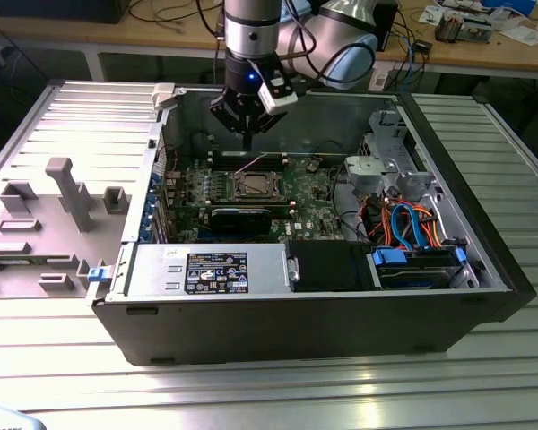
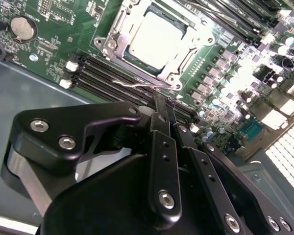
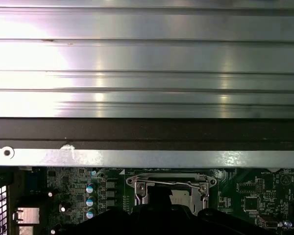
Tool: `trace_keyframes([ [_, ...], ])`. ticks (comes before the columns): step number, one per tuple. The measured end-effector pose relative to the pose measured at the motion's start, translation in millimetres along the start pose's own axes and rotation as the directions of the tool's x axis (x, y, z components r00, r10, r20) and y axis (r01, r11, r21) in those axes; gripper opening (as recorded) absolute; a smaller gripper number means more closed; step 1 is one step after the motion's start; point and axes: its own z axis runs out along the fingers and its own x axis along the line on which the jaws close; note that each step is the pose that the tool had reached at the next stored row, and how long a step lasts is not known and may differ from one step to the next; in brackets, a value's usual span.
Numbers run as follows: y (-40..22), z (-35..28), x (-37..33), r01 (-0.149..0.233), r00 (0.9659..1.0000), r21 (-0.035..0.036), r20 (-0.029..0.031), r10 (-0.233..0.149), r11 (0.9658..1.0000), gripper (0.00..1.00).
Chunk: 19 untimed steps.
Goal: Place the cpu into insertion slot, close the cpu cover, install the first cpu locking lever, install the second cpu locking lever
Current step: 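Install the first cpu locking lever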
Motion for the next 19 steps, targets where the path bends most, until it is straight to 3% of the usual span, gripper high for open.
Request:
trace_keyframes([
  [19, 0.0, 6.5, -7.7, 0.000, 1.0000, 0.0000, -0.0001, 0.000, 1.0000, 0.11],
])
